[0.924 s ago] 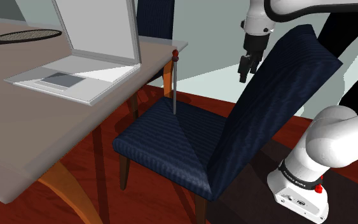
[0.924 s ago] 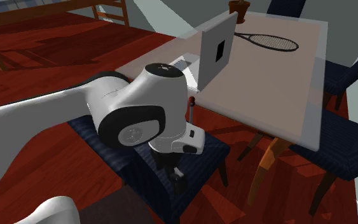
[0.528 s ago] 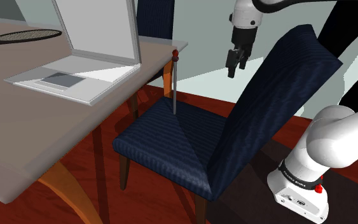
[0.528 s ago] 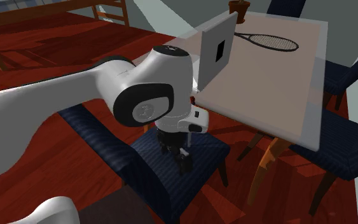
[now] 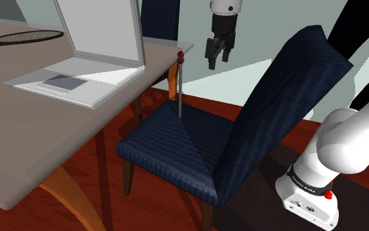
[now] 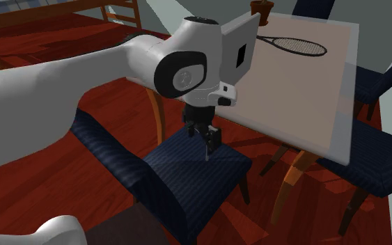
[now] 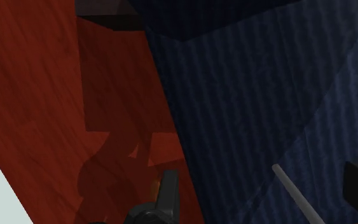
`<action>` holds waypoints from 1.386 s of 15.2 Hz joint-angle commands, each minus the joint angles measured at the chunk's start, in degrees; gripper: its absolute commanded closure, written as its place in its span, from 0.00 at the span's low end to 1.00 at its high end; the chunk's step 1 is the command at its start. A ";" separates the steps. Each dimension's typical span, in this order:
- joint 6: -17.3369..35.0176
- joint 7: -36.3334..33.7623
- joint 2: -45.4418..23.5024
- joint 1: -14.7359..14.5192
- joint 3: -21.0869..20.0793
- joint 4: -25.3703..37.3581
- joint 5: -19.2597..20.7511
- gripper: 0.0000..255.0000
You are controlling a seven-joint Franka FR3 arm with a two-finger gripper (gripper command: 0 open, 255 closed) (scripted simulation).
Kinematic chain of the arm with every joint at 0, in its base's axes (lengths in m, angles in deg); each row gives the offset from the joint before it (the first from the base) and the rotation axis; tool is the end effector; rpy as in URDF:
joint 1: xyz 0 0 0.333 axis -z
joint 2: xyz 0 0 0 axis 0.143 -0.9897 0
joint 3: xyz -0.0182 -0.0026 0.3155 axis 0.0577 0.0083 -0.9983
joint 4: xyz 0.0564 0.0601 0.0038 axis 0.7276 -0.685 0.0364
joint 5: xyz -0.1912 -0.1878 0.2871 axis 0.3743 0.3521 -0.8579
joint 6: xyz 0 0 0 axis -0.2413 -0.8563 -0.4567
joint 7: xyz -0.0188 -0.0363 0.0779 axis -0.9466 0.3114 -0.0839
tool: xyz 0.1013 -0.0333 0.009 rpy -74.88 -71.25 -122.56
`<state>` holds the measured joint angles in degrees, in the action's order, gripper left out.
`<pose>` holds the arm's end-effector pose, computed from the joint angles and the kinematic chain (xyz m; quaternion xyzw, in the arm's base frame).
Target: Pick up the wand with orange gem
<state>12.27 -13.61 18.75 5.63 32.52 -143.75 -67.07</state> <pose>0.4263 0.0728 0.6067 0.9993 0.0320 -0.0085 0.0182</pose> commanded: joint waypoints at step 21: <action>-0.24 -6.67 -19.92 -2.98 -5.41 22.95 0.47 1.00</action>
<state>11.91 -20.25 -1.18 2.66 27.13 -120.69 -66.60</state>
